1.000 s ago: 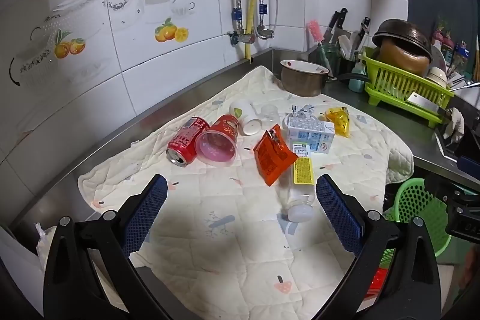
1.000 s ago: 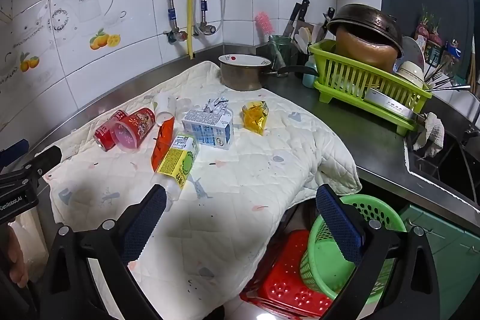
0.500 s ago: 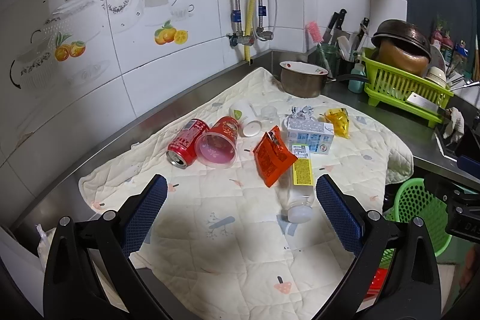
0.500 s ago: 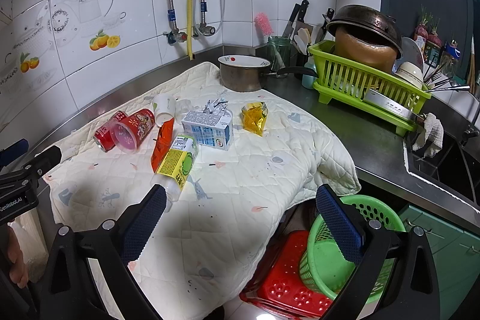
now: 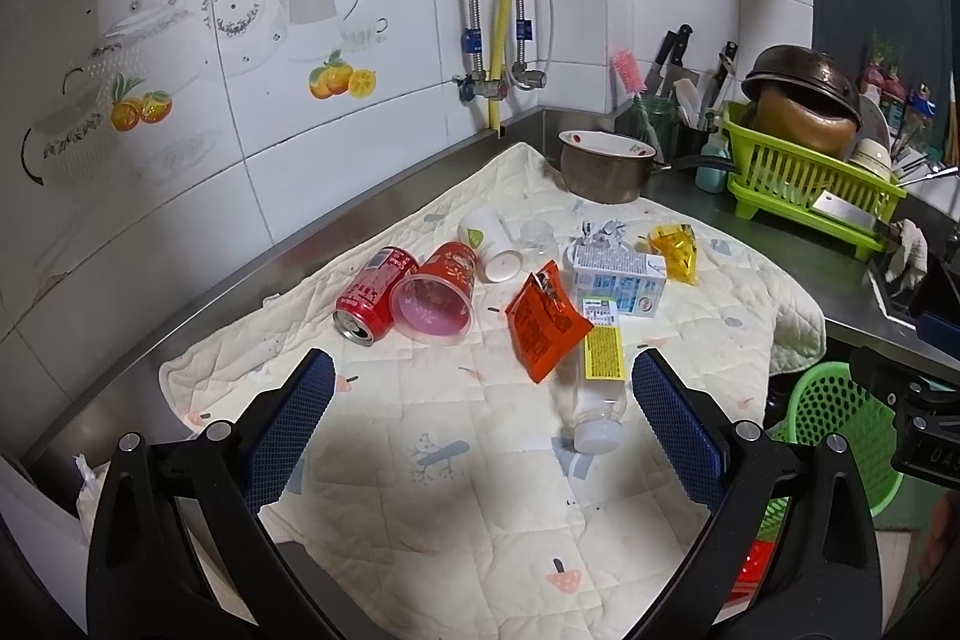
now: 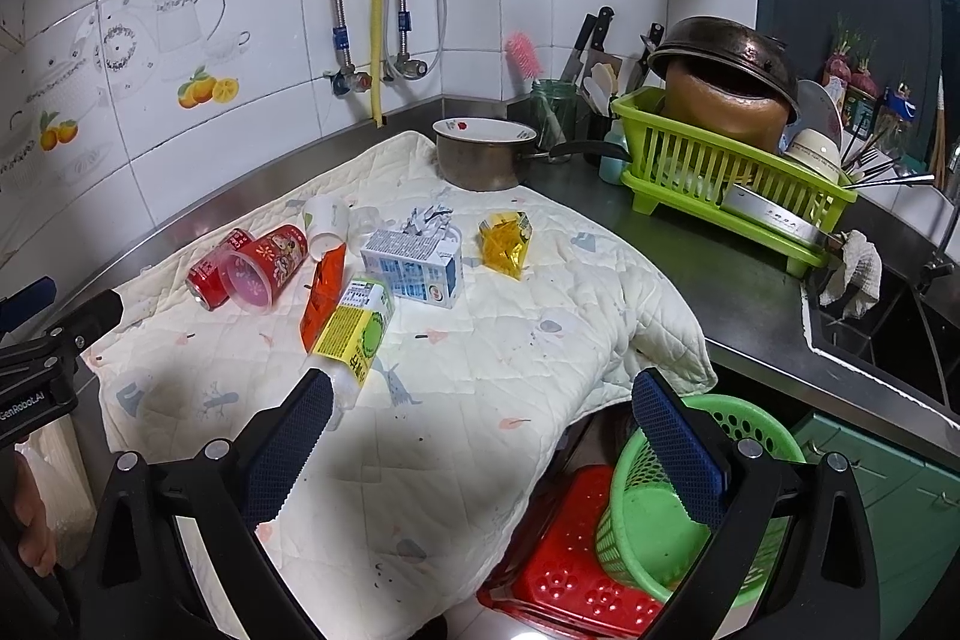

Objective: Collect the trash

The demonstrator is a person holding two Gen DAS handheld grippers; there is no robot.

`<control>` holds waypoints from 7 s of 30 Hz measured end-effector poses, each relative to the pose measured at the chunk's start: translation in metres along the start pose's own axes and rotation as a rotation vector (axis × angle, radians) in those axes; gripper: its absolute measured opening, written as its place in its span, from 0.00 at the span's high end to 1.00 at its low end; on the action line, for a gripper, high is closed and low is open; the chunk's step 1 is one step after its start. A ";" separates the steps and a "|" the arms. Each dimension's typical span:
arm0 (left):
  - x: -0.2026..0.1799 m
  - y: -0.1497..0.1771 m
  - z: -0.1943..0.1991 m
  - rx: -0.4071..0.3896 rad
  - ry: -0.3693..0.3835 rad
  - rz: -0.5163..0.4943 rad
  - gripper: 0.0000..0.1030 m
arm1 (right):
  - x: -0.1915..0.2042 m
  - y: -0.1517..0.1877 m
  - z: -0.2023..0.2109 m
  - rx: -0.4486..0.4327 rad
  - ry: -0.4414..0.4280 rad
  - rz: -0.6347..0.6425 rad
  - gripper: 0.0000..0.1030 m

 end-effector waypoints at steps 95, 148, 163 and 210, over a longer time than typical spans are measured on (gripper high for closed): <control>0.058 -0.007 -0.040 0.040 -0.081 0.126 0.05 | 0.058 -0.001 -0.115 0.124 -0.137 0.074 0.08; 0.001 0.005 -0.097 0.165 0.038 0.079 0.06 | 0.022 0.040 -0.189 0.276 -0.237 -0.185 0.59; -0.087 0.032 -0.154 0.312 0.230 0.023 0.21 | -0.064 0.037 -0.091 0.130 -0.125 -0.246 0.59; -0.125 0.054 -0.262 0.640 0.204 0.116 0.48 | -0.271 0.210 -0.099 0.435 0.263 -0.484 0.58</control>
Point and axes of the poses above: each gripper's, at about its wrist camera, not at the fingertips, and z roughly against the way its jaws point, x to its left, y to its underside, the point moved 8 cm from there along -z, roughly the way its jaws point, and after that the axes turned 15 degrees about -y, right-handed, at the moved point
